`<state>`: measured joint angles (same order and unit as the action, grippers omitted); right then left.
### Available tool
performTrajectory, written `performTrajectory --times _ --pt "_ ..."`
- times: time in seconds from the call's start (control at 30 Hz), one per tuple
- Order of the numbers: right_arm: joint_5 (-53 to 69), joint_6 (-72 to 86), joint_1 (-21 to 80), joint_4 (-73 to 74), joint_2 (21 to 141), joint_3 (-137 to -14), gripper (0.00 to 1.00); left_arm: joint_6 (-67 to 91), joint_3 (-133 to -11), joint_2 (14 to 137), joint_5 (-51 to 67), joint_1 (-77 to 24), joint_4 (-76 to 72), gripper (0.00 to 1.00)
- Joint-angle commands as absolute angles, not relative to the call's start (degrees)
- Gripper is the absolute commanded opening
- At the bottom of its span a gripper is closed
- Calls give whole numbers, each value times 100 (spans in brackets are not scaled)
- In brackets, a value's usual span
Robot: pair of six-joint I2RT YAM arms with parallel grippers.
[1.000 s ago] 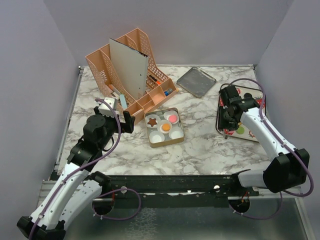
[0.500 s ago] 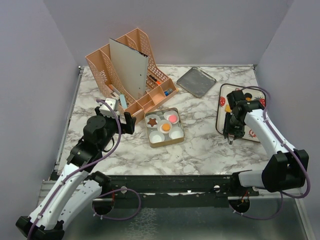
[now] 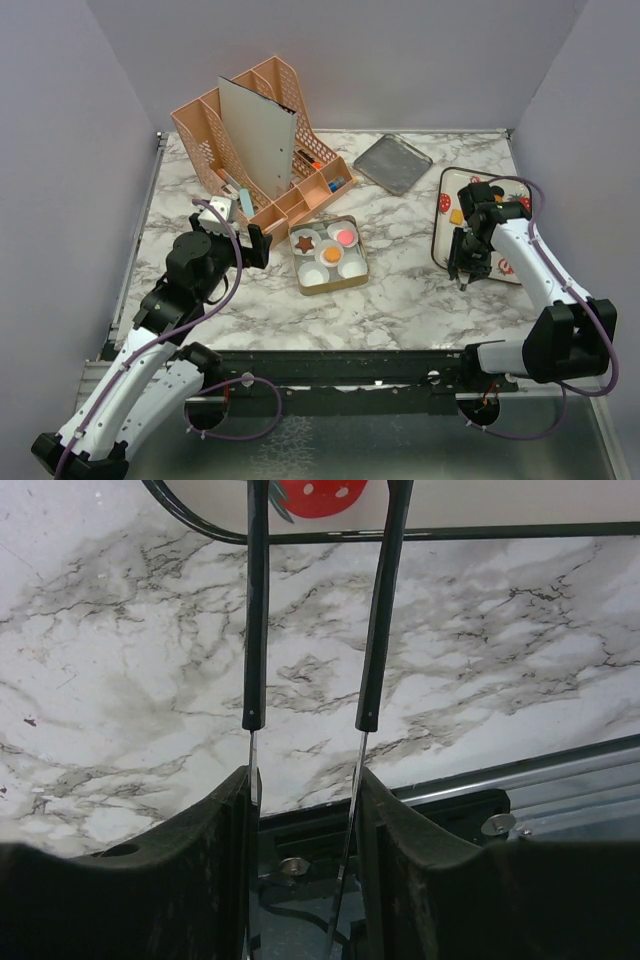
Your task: Pack the cookies
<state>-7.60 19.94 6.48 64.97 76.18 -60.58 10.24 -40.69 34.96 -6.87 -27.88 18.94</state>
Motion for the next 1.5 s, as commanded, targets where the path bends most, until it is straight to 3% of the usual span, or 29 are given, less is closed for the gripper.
performTrajectory --times 0.0,1.0,1.47 --pt "-644 1961 589 6815 7682 -6191 43 976 -4013 3419 -739 -2821 1830 99" --pt "-189 1803 533 6531 7939 -5935 44 976 -4000 3360 -782 -2848 1813 99" --pt "-132 1662 528 6606 7762 -6268 25 976 -3999 3411 -790 -2848 1802 99"
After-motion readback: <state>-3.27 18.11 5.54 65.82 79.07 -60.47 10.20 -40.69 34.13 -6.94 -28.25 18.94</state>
